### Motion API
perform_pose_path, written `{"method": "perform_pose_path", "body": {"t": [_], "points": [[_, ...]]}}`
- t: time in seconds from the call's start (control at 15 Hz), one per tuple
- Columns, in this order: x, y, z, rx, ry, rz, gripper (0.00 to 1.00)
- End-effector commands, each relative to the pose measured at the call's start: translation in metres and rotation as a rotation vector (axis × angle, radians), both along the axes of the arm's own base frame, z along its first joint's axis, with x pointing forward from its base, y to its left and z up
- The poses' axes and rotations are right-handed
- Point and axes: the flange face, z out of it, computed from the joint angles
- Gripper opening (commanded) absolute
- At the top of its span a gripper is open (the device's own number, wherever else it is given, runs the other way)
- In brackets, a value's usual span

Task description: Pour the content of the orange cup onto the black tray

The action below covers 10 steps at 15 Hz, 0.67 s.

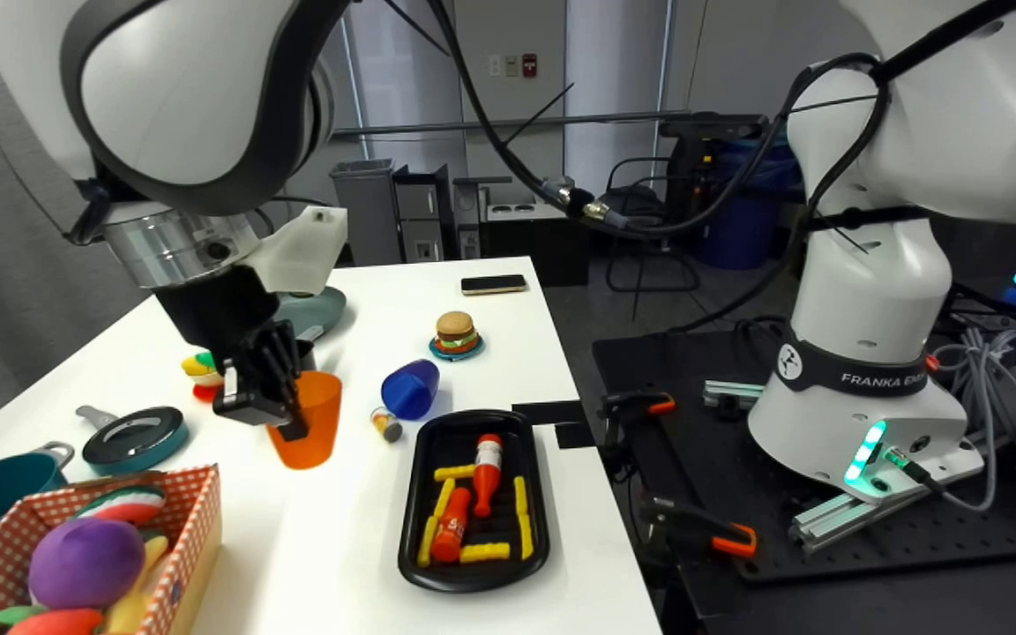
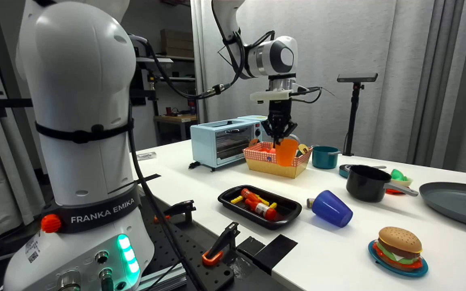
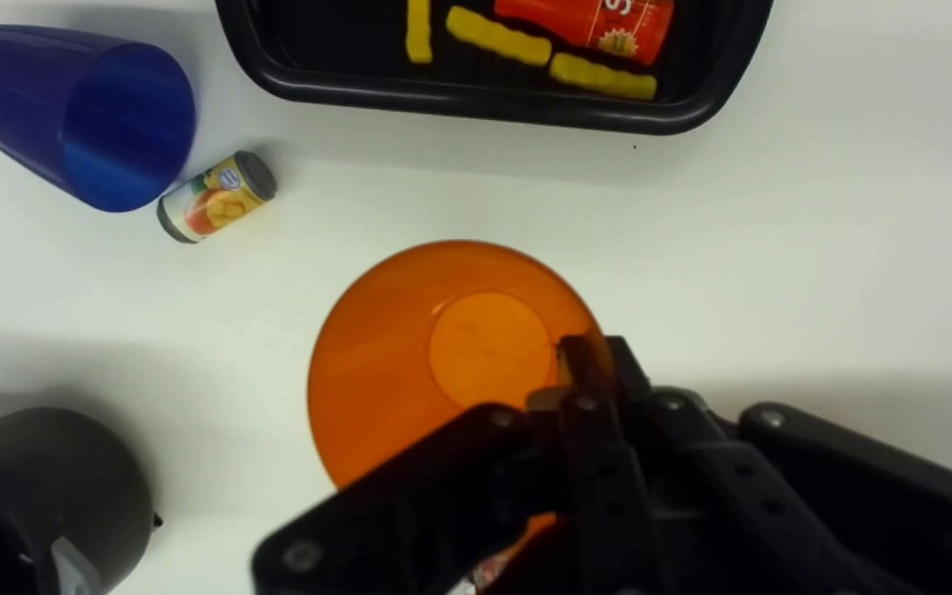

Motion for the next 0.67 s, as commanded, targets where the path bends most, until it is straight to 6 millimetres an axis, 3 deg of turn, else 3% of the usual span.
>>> {"method": "perform_pose_path", "body": {"t": [0.0, 0.6], "points": [[0.017, 0.003, -0.01, 0.016, -0.03, -0.044, 0.01], [0.038, 0.005, -0.049, 0.015, -0.023, -0.063, 0.01]]}}
